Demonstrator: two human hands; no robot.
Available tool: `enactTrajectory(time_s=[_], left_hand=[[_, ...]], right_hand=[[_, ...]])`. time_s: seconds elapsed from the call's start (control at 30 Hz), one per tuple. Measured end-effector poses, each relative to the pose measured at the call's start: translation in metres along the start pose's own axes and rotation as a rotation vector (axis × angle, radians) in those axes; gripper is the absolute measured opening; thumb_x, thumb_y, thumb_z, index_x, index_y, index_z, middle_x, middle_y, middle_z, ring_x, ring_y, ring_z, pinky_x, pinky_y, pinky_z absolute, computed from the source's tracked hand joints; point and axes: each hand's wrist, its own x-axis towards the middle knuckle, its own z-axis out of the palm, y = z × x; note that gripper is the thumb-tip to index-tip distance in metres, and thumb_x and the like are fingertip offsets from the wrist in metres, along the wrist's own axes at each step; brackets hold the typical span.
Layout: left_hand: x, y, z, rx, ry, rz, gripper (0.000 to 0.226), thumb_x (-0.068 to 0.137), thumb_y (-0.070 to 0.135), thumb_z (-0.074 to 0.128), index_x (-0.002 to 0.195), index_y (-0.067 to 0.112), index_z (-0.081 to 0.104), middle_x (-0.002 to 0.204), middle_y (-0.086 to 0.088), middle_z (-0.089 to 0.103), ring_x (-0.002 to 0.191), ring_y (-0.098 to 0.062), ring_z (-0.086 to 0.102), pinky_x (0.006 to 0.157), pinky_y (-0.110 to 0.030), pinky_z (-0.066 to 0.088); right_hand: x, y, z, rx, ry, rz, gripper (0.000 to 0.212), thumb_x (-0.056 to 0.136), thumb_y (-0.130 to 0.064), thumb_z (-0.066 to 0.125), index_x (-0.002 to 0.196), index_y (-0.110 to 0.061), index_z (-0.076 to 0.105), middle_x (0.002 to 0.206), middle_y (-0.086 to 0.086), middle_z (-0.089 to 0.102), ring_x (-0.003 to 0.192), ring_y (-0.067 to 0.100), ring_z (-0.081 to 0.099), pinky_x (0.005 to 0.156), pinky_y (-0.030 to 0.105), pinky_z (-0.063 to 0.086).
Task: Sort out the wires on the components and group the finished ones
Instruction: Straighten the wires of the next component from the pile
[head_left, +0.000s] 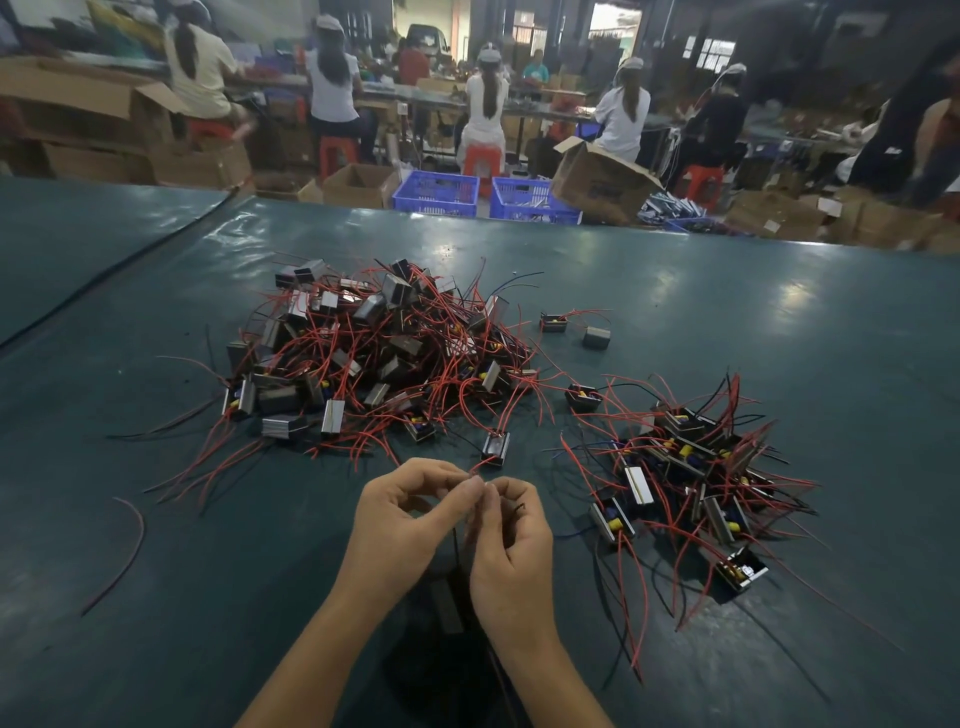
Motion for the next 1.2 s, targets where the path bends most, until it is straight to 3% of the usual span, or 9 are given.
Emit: enactTrajectory(time_s=[0.17,0.43,0.57,0.73,0.83,0.97,1.07,1.13,1.2], left_hand=[[-0.001,0.004,-0.002,0.079,0.009,0.055,0.009,0.075,0.033,0.073,0.078,0.025,0.074,0.078,0.000,0.072,0.073,-0.015,0.066,0.070,-0.031,0.055],[-0.001,0.006,-0.006,0.204,0.007,0.117,0.009,0.082,0.017,0.077,0.079,0.023,0.071,0.079,0.006,0.070,0.074,-0.013,0.065,0.069,-0.026,0.053],[-0.001,0.008,-0.004,0.158,0.012,0.066,0.003,0.078,0.022,0.073,0.080,0.022,0.070,0.079,0.008,0.071,0.073,-0.009,0.067,0.070,-0.022,0.053],[0.001,0.008,-0.004,-0.025,-0.019,-0.042,0.014,0.080,-0.001,0.074,0.081,0.012,0.070,0.076,0.000,0.073,0.070,-0.008,0.069,0.066,-0.016,0.053],[0.003,0.006,-0.006,-0.103,-0.037,-0.089,0.009,0.080,0.003,0.074,0.083,0.011,0.071,0.074,-0.004,0.073,0.068,-0.012,0.069,0.066,-0.018,0.054],[0.005,0.003,-0.007,-0.057,-0.011,-0.071,0.008,0.081,0.007,0.074,0.085,0.013,0.071,0.074,-0.006,0.073,0.069,-0.017,0.071,0.067,-0.021,0.055],[0.002,-0.002,-0.009,0.230,0.012,0.097,0.020,0.083,0.010,0.074,0.097,0.023,0.068,0.071,0.003,0.069,0.068,-0.012,0.068,0.069,-0.021,0.054],[0.000,-0.004,-0.012,0.588,-0.026,0.334,0.035,0.081,0.007,0.075,0.110,0.024,0.066,0.089,0.014,0.066,0.086,-0.005,0.063,0.080,-0.021,0.051],[0.000,-0.005,-0.011,0.667,-0.100,0.427,0.051,0.078,-0.001,0.072,0.122,0.022,0.062,0.114,0.013,0.062,0.107,-0.004,0.057,0.094,-0.023,0.046]], right_hand=[[0.003,0.000,-0.004,-0.023,-0.012,-0.030,0.010,0.099,-0.017,0.052,0.091,-0.016,0.058,0.073,-0.006,0.063,0.066,0.003,0.056,0.062,0.017,0.047],[0.006,0.000,-0.012,-0.136,-0.073,-0.049,0.013,0.099,-0.014,0.054,0.088,-0.019,0.060,0.077,-0.007,0.064,0.067,0.003,0.057,0.062,0.015,0.045],[0.005,-0.001,-0.013,-0.153,-0.080,-0.066,0.014,0.099,-0.013,0.053,0.087,-0.017,0.059,0.075,-0.007,0.063,0.065,0.004,0.055,0.061,0.016,0.044],[0.006,-0.002,-0.014,-0.158,-0.062,-0.074,0.015,0.099,-0.012,0.053,0.086,-0.019,0.058,0.077,-0.007,0.064,0.066,0.002,0.057,0.061,0.016,0.045],[0.006,-0.003,-0.013,-0.145,-0.048,-0.070,0.014,0.099,-0.013,0.052,0.087,-0.018,0.058,0.075,-0.015,0.065,0.067,0.000,0.059,0.062,0.012,0.045],[0.009,-0.005,-0.014,-0.067,0.009,-0.076,0.013,0.099,-0.014,0.051,0.087,-0.015,0.056,0.063,-0.010,0.057,0.056,0.002,0.050,0.054,0.013,0.040],[0.010,-0.005,-0.016,0.002,0.014,-0.055,0.014,0.096,-0.023,0.052,0.087,-0.014,0.056,0.059,-0.006,0.047,0.052,0.007,0.040,0.049,0.018,0.035],[0.011,-0.005,-0.016,0.024,-0.010,-0.048,0.016,0.094,-0.028,0.052,0.087,-0.014,0.056,0.058,-0.004,0.047,0.051,0.008,0.041,0.048,0.019,0.036],[0.011,-0.005,-0.016,0.012,-0.035,-0.066,0.015,0.094,-0.026,0.052,0.087,-0.014,0.056,0.055,-0.005,0.048,0.050,0.006,0.042,0.048,0.017,0.037]])
